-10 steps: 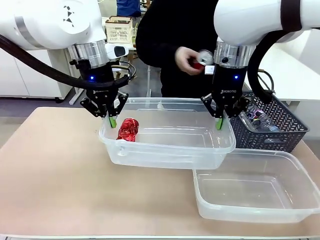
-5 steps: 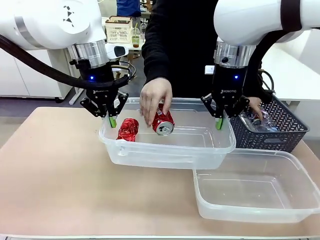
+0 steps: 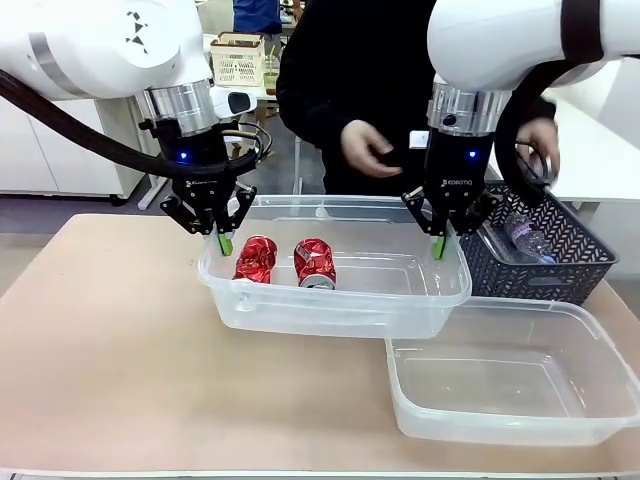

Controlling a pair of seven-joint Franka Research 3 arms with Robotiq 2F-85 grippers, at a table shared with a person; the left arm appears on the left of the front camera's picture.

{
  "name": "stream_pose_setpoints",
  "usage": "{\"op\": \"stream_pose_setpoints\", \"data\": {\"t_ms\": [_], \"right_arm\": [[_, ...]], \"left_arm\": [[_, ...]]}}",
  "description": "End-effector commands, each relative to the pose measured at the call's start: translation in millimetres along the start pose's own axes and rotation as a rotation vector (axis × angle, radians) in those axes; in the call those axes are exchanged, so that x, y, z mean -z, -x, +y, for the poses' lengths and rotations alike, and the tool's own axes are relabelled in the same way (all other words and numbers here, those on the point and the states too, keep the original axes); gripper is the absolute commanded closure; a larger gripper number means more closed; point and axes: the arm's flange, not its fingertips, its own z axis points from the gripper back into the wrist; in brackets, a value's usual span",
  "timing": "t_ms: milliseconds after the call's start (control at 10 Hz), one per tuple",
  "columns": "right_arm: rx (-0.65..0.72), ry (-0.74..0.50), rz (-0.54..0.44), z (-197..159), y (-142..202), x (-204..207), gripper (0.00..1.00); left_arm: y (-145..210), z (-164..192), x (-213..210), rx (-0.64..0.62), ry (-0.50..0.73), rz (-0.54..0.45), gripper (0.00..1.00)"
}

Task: Sort the waste into each basket.
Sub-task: Offer the picked Organizing box to the human.

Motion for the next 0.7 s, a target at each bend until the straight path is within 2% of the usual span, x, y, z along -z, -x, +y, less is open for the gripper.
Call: {"op": "stream_pose_setpoints", "data": {"t_ms": [0,600], "right_arm": [[-0.012,0.027,0.007,0.8,2.9,-0.9,0.96],[-0.012,0.027,0.007,0.8,2.9,-0.9,0.96]], "left_arm": [[0.1,-2.3,-7.3,-0.004,0.015,-0.018,0.96],[0.1,-2.3,-7.3,-0.004,0.015,-0.018,0.96]]}}
